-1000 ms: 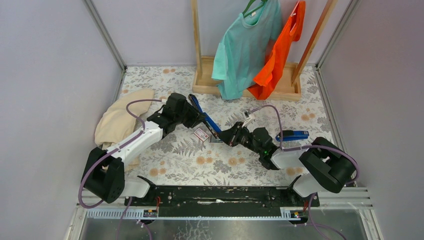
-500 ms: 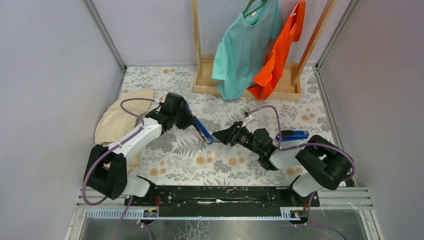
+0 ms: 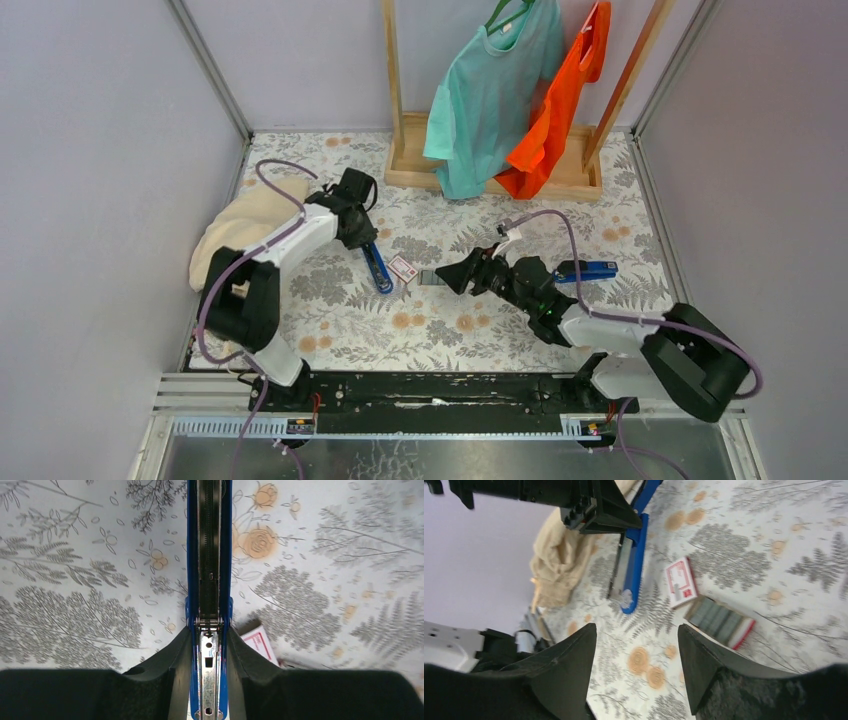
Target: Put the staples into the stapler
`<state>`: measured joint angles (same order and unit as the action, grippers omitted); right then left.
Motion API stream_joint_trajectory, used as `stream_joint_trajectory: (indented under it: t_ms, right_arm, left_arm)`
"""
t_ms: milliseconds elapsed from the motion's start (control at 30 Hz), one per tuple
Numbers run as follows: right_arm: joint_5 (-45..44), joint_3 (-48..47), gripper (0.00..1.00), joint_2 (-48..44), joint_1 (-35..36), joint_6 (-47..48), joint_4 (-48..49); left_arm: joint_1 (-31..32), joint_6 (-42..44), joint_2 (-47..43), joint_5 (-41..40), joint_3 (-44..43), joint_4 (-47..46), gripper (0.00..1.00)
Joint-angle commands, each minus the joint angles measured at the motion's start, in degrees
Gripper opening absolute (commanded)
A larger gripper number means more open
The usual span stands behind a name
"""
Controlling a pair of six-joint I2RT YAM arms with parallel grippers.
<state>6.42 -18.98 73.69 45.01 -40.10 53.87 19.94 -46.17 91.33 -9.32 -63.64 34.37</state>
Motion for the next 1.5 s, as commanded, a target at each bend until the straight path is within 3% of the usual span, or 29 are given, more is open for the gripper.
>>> stream_joint_trajectory:
  t_ms: [0, 300, 400, 667, 800, 1133, 1467]
  right_arm:
    - [-8.15, -2.22, 0.7, -7.42, 0.42, 9.34, -16.31]
    - [-20.64, -0.87, 0.79, -17.98, 0.34, 16.41, -30.12]
    - [-23.45, -1.3, 0.82, -19.08, 0.34, 17.75, -33.72]
    - [-30.96, -4.63, 0.91, -19.29, 0.12, 19.29, -43.57]
    - [-36.04, -7.23, 1.0, -19.54, -0.18, 19.22, -49.7]
    - [-37.52, -14.23, 0.99, -18.59, -9.55, 14.81, -63.99]
    - [-42.47, -20.73, 0.99, -14.27, -18.46, 7.05, -74.52]
  left_arm:
    - [-1.06, 9.68, 5.41, -3.32, -6.11, 4.8, 0.0]
    - [-2.46, 13.17, 13.44, 0.45, -6.68, 2.9, 0.04]
    - [-2.45, 12.88, 15.04, 0.7, -6.59, 2.2, 0.13]
    - [-2.81, 11.87, 11.27, -1.13, -4.66, 2.74, 0.49]
    - [-2.82, 11.37, 6.5, -2.03, -3.45, 4.35, 0.6]
    - [-2.89, 17.02, -14.96, 1.52, 2.68, 2.81, 0.9]
    - [-2.88, 23.86, -33.79, 4.48, 7.57, -2.26, 0.98]
